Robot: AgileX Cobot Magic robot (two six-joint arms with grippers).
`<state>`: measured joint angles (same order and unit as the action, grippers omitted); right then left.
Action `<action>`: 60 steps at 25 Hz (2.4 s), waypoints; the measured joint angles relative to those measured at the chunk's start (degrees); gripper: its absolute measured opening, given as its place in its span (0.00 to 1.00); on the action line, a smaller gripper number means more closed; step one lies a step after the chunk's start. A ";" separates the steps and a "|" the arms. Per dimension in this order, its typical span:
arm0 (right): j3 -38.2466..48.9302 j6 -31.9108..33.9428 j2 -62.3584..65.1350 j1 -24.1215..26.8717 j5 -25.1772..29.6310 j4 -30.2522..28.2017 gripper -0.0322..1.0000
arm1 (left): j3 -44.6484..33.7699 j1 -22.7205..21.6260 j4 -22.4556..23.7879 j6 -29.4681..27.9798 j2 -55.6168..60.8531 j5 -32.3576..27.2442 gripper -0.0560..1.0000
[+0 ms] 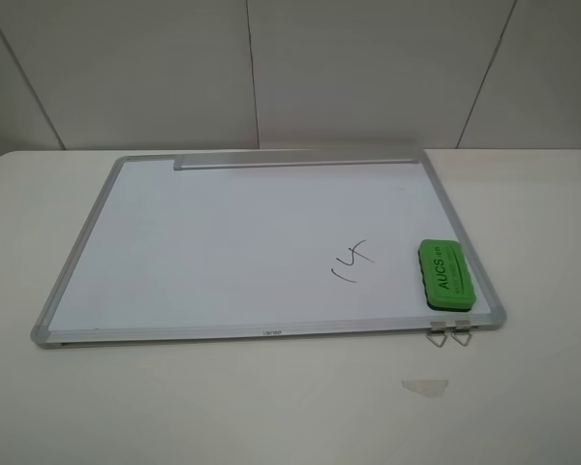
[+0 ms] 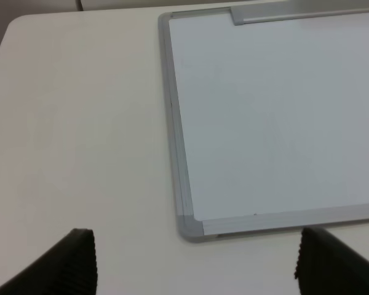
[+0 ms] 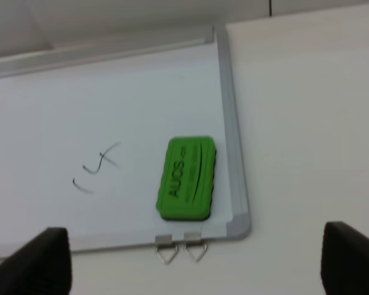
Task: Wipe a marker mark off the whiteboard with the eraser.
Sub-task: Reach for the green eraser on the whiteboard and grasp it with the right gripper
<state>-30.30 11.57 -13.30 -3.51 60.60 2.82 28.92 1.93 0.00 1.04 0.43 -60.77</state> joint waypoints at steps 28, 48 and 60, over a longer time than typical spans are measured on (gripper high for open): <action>-27.23 -9.48 -78.38 -8.94 -4.49 6.68 0.81 | 0.00 0.00 0.00 0.00 0.00 0.00 0.70; -42.15 0.07 -103.12 -10.41 -1.20 -7.87 0.81 | 0.00 0.00 0.00 0.00 0.00 0.00 0.70; -42.19 -3.01 -106.08 -6.69 -2.13 -2.82 0.82 | 0.00 0.00 0.00 0.00 0.00 0.00 0.70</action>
<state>-72.50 8.56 -119.38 -10.19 58.47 0.00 28.92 1.93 0.00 1.04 0.43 -60.77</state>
